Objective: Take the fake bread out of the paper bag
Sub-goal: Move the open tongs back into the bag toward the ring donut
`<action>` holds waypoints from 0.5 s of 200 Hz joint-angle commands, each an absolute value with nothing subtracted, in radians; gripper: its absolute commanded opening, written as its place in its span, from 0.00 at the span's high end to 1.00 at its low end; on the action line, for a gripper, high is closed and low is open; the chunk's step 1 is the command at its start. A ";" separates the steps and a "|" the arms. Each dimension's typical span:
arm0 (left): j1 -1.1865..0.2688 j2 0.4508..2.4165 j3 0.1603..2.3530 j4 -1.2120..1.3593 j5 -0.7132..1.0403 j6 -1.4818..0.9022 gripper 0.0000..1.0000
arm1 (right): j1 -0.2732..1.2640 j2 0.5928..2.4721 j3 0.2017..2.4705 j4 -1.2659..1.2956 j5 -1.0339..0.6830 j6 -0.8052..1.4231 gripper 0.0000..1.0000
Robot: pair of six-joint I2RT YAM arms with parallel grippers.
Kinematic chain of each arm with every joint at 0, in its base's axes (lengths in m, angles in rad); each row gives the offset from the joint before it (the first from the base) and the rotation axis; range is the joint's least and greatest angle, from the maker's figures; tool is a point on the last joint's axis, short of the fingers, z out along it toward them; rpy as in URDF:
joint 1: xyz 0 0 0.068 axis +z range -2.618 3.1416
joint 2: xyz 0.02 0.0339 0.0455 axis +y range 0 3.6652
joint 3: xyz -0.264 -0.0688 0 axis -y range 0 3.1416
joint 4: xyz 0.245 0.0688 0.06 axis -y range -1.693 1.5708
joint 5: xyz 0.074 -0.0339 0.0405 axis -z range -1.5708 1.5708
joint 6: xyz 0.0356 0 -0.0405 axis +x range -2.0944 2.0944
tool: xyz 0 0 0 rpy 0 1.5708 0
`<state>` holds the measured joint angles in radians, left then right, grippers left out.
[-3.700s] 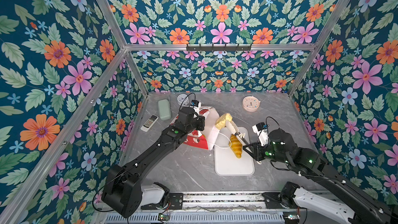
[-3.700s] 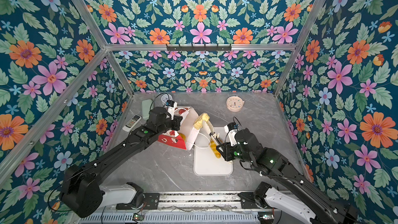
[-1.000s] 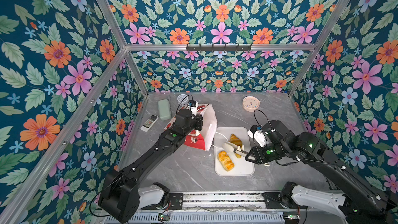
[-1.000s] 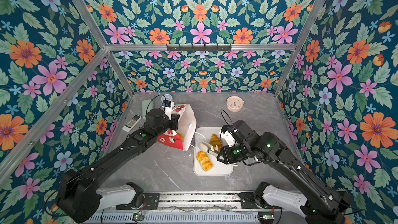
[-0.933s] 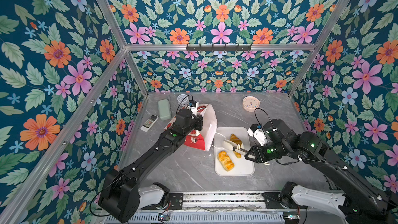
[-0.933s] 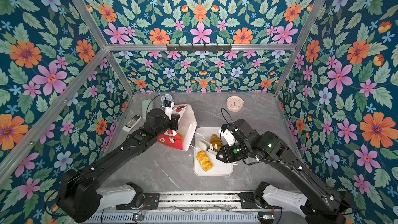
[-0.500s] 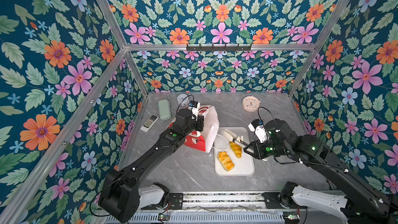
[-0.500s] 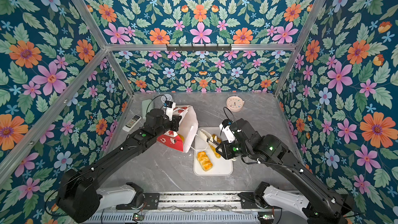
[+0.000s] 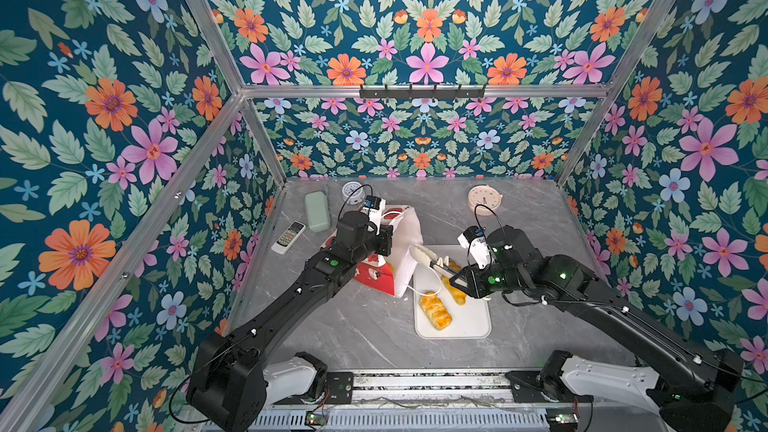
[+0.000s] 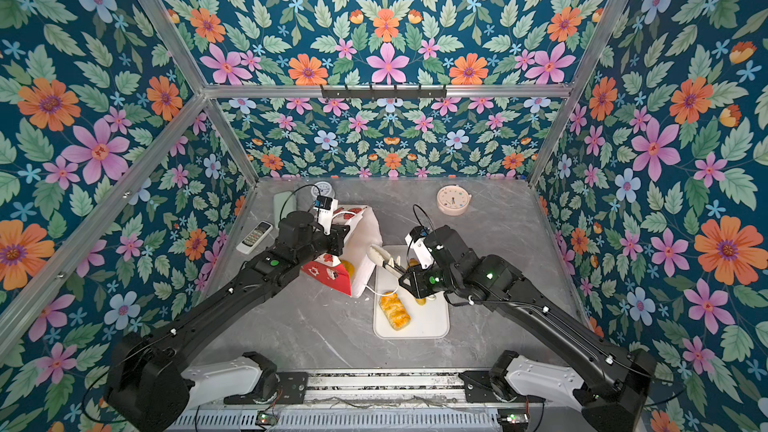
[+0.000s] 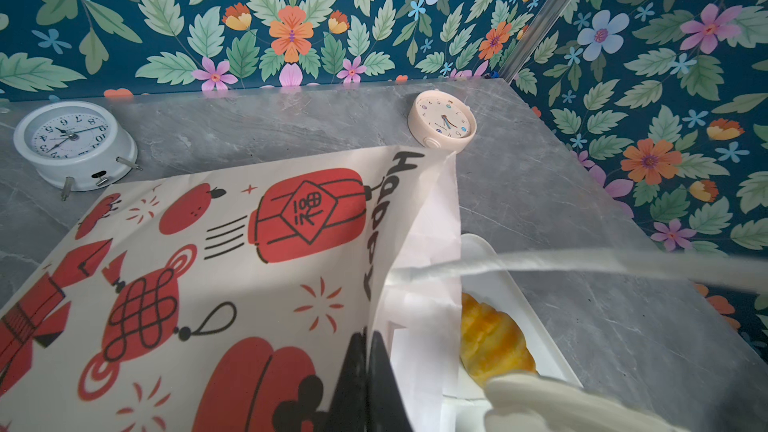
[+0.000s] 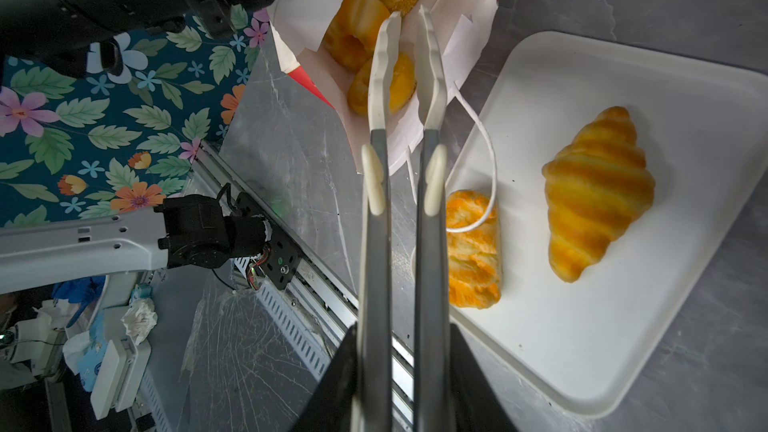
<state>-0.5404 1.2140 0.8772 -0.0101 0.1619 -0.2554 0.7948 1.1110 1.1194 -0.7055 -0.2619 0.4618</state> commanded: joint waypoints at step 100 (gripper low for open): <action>-0.541 1.209 0.891 -0.017 0.233 -0.219 1.00 | 0.796 1.398 1.121 -0.491 -0.387 0.413 0.65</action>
